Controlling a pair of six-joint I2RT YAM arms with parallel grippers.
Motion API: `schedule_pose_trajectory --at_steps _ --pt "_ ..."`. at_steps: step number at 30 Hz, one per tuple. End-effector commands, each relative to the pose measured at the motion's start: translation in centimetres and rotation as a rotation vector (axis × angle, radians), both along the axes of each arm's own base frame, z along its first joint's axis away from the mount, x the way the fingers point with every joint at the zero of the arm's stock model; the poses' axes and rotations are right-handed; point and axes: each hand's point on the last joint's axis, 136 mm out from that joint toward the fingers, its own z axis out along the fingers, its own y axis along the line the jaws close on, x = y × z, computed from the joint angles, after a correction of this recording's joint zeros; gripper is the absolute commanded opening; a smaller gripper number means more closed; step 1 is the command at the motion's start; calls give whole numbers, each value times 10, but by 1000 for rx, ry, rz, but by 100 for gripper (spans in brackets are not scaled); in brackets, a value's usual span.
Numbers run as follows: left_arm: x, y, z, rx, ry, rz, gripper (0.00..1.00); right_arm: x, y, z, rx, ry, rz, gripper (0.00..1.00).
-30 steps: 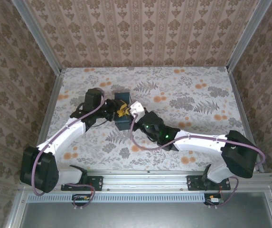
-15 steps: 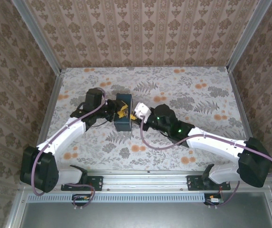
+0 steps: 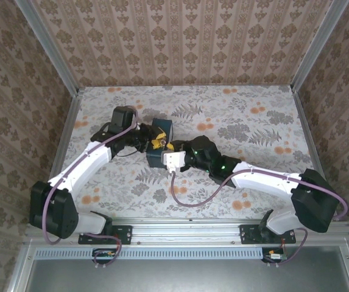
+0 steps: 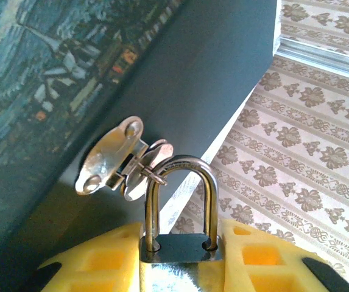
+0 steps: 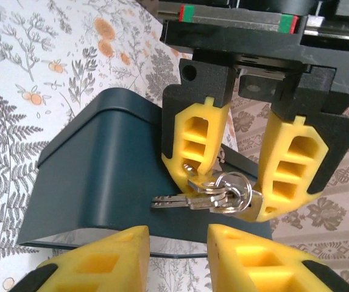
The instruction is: Unlock a padlock with a key
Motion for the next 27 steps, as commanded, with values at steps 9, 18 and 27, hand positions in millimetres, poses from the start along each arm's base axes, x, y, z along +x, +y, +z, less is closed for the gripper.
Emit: schedule_pose_trajectory --at_steps 9,18,27 --pt "-4 -11 16 -41 -4 -71 0 10 15 24 -1 -149 19 33" --pt "-5 -11 17 -50 0 -75 0 10 17 15 -69 -137 42 31" --pt "-3 -9 20 -54 -6 -71 0 12 11 4 -143 -133 50 29"
